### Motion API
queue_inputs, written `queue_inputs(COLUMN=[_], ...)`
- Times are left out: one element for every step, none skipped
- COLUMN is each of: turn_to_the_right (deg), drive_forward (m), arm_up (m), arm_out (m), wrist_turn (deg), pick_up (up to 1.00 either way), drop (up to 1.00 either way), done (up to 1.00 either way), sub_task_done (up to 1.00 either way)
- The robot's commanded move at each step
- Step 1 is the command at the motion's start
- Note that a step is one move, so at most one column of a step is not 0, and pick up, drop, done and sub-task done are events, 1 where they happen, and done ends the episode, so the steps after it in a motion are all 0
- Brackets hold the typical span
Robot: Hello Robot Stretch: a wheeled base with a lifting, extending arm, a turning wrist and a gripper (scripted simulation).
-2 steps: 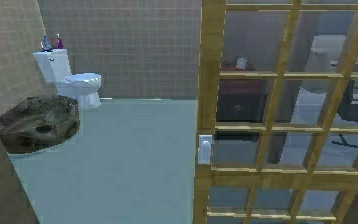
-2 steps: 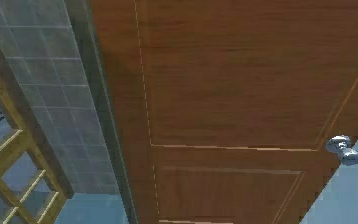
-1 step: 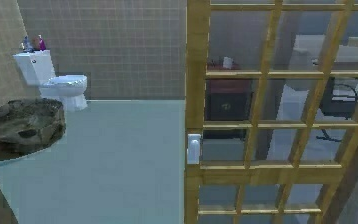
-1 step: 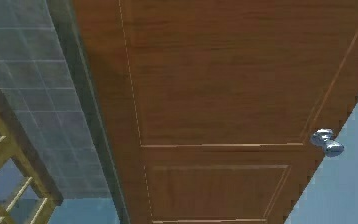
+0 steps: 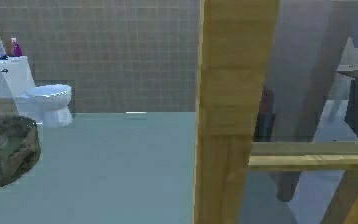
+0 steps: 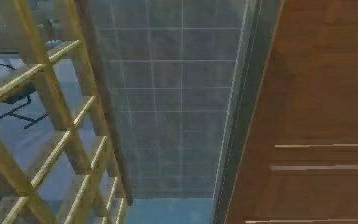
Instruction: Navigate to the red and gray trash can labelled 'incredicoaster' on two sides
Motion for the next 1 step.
queue_inputs(turn_to_the_right=[-42.0], drive_forward=[0.0], arm_up=[0.0], arm_out=[0.0], wrist_turn=[0.0], pick_up=[0.0], drop=[0.0], done=[0.0], sub_task_done=[0.0])
